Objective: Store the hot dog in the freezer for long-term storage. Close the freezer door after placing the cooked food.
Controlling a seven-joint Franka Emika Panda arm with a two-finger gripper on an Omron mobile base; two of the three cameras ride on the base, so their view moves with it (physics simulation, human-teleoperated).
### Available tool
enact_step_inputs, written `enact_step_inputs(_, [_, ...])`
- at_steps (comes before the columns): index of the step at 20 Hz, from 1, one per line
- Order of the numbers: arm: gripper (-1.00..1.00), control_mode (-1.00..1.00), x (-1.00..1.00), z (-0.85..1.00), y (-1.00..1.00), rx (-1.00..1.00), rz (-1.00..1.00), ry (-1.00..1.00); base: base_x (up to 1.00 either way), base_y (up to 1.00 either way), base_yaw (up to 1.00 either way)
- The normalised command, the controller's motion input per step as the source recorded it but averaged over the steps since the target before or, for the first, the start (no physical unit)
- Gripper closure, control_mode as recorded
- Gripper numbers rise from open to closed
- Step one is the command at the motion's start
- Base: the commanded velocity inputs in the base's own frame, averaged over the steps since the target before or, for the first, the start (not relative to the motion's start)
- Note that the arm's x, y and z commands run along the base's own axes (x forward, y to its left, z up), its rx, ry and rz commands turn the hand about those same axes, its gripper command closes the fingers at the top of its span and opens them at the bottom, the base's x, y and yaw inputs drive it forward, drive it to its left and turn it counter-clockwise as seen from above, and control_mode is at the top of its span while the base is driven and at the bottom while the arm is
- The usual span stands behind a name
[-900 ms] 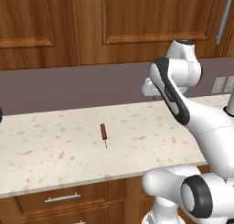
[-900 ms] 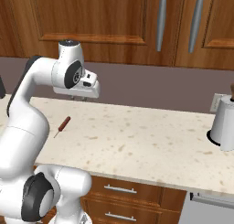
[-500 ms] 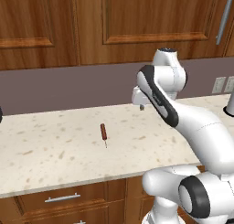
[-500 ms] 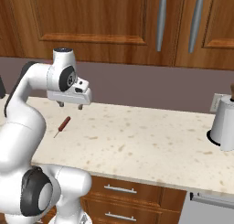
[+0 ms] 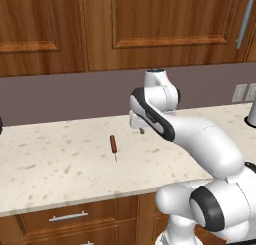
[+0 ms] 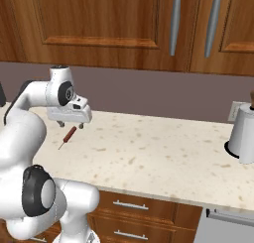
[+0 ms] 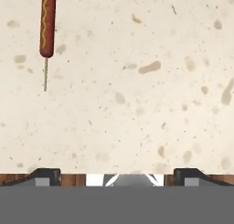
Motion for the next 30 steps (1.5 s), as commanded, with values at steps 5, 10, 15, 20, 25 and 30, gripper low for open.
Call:
enact_step_inputs(5, [-1.0, -1.0, 0.5, -0.66, 0.68, -0.05, -0.15, 0.01, 0.0, 0.0, 0.0])
enact_step_inputs(10, [-1.0, -1.0, 0.84, -0.73, 0.64, -0.04, -0.04, 0.04, 0.0, 0.0, 0.0])
enact_step_inputs(15, [-1.0, -1.0, 0.72, -0.54, 0.39, 0.0, -0.01, 0.06, 0.0, 0.0, 0.0])
enact_step_inputs(20, [-1.0, -1.0, 0.47, -0.14, 0.18, 0.0, -0.06, 0.06, 0.0, 0.0, 0.0])
enact_step_inputs(25, [-1.0, -1.0, 0.39, -0.34, 0.23, 0.0, -0.12, 0.06, 0.0, 0.0, 0.0])
enact_step_inputs(30, [-1.0, -1.0, 0.24, -0.39, 0.16, 0.0, -0.11, 0.0, 0.0, 0.0, 0.0])
